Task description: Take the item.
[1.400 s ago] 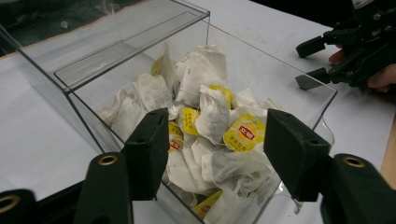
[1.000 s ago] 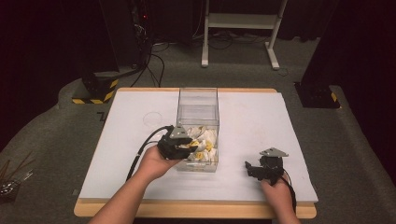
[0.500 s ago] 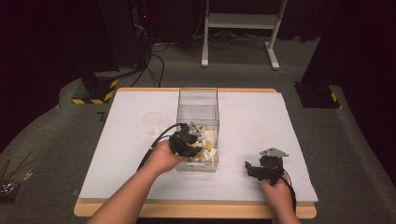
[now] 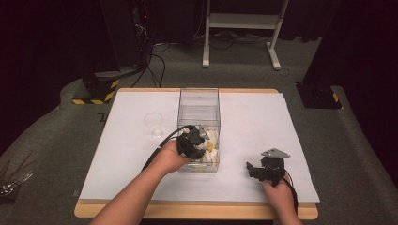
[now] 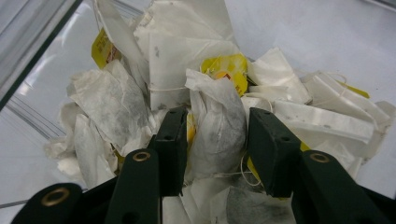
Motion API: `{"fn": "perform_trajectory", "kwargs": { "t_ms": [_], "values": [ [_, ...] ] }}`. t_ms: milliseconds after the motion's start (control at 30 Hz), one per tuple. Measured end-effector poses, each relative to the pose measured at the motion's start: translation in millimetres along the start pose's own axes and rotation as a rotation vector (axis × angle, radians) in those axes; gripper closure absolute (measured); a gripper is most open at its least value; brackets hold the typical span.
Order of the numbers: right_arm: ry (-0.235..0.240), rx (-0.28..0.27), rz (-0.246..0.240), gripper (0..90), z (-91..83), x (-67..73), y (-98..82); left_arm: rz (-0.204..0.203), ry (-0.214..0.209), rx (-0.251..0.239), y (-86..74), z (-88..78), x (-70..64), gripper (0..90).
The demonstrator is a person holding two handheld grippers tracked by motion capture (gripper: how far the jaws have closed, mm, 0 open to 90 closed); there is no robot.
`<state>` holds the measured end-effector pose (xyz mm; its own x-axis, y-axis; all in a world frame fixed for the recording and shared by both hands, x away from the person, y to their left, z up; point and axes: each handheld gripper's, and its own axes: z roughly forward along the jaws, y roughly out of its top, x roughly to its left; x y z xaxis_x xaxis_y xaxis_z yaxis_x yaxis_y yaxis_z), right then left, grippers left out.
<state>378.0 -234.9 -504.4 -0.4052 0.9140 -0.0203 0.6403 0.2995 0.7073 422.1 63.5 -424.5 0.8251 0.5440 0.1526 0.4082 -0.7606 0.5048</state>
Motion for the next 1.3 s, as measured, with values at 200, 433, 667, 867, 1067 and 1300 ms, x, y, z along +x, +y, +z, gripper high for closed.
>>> {"fn": "perform_trajectory", "kwargs": {
  "t_ms": [200,433,667,867,1067,1300],
  "values": [
    [-0.001,0.000,-0.001,13.1,0.0,0.1,0.0,-0.002,-0.003,-0.008,-0.8,-0.4,-0.4,73.3],
    [0.000,0.000,-0.001,13.1,0.0,0.1,0.0,-0.029,-0.016,-0.076,-7.4,-5.9,1.4,82.2],
    [0.000,0.000,0.000,13.1,0.0,0.1,0.0,-0.127,-0.075,-0.236,-18.4,-18.6,6.9,82.6],
    [-0.001,0.000,0.000,13.1,-0.1,0.1,0.0,-0.160,-0.064,-0.339,-27.8,-29.3,8.8,82.7],
    [0.000,0.000,0.000,13.1,0.0,0.0,0.0,-0.213,-0.077,-0.469,-40.5,-39.5,14.0,82.7],
    [0.000,0.000,0.000,13.1,0.0,0.1,0.0,-0.253,-0.077,-0.571,-54.1,-50.4,18.8,82.8]
  ]
}}
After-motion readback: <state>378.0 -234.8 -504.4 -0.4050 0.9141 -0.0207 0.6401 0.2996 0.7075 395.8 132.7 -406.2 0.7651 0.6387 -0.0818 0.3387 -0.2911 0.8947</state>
